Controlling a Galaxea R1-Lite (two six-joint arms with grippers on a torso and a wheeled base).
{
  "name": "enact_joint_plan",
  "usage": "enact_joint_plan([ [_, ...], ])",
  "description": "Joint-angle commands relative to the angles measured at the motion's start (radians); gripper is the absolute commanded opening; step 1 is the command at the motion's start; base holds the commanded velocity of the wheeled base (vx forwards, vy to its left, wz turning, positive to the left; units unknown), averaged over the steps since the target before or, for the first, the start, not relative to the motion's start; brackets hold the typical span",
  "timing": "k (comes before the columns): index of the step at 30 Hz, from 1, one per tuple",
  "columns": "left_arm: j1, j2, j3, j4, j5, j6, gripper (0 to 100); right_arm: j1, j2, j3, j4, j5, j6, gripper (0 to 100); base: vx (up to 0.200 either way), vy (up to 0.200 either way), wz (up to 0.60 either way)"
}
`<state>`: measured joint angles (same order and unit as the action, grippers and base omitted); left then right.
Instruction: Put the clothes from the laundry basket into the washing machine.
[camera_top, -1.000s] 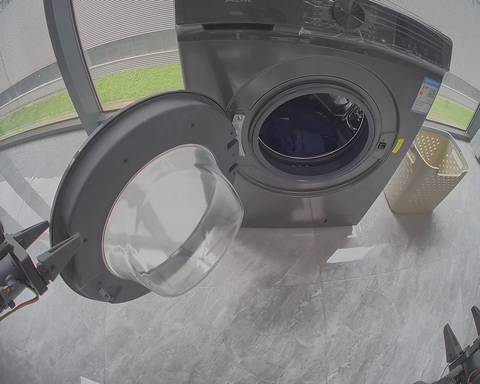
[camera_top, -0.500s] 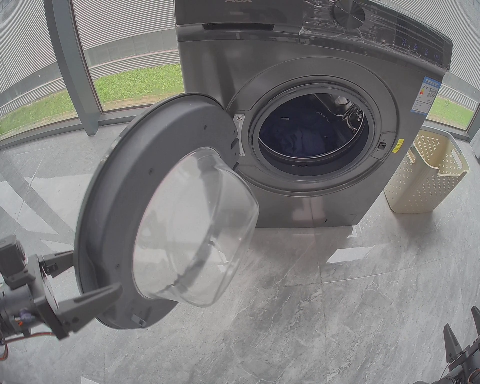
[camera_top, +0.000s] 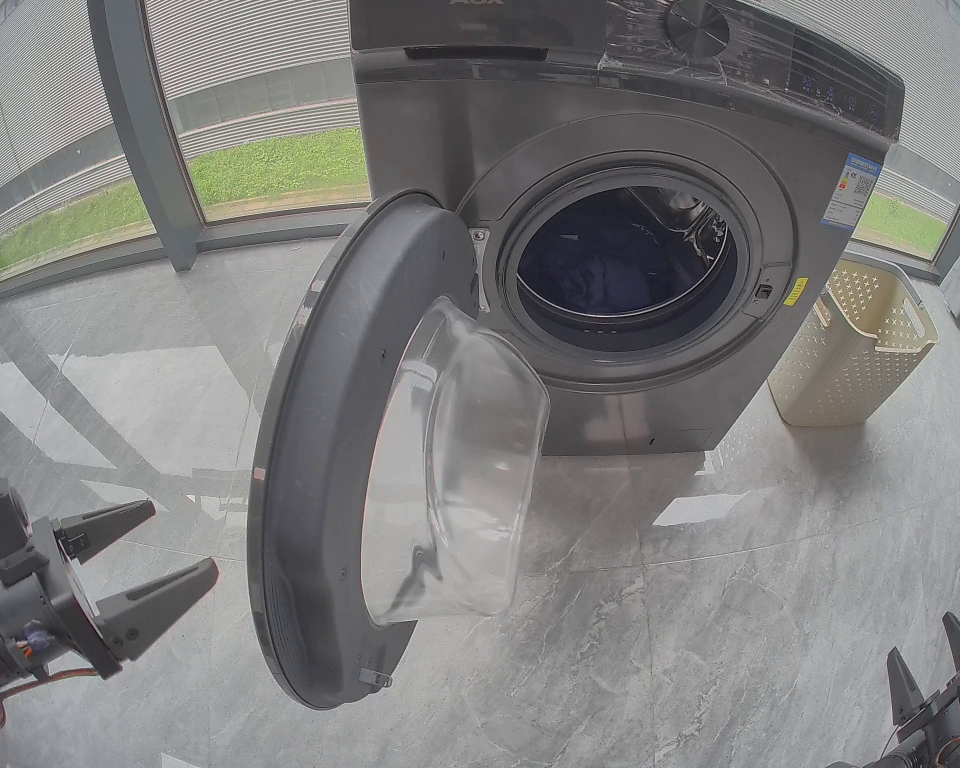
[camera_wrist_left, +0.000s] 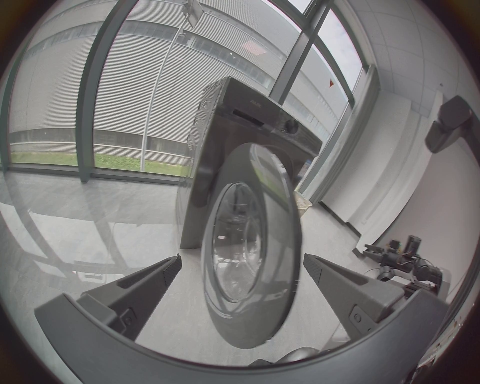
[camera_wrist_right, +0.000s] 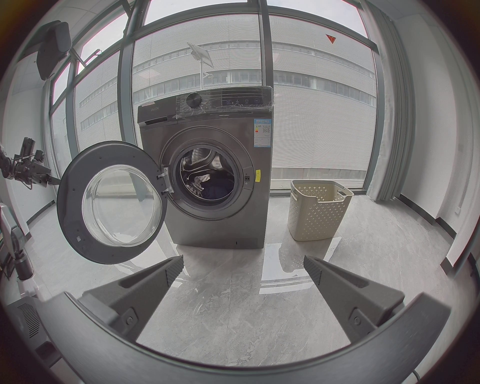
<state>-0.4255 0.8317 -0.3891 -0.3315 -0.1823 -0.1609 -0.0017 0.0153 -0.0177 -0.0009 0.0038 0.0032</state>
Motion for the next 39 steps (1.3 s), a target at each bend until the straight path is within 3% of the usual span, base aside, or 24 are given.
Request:
enact_joint_plan([
  [1, 0.039, 0.115, -0.02, -0.026, 0.014, 0.029, 100, 0.0, -0.014, 0.016, 0.001, 0.001, 0.0, 100, 0.0, 0.0, 0.0],
  [8, 0.01, 0.265, -0.057, -0.115, 0.018, 0.029, 100, 0.0, -0.014, 0.016, -0.001, 0.001, 0.0, 100, 0.0, 0.0, 0.0],
  [10, -0.032, 0.32, -0.085, -0.139, 0.023, 0.027, 100, 0.0, -0.014, 0.016, -0.001, 0.001, 0.0, 100, 0.0, 0.0, 0.0],
  [21, -0.167, 0.552, -0.278, -0.161, 0.106, 0.018, 100, 0.0, -0.014, 0.016, -0.001, 0.001, 0.0, 100, 0.0, 0.0, 0.0],
  [39, -0.257, 0.816, -0.502, -0.239, 0.139, -0.006, 100, 0.0, -0.014, 0.016, -0.001, 0.001, 0.0, 100, 0.0, 0.0, 0.0],
])
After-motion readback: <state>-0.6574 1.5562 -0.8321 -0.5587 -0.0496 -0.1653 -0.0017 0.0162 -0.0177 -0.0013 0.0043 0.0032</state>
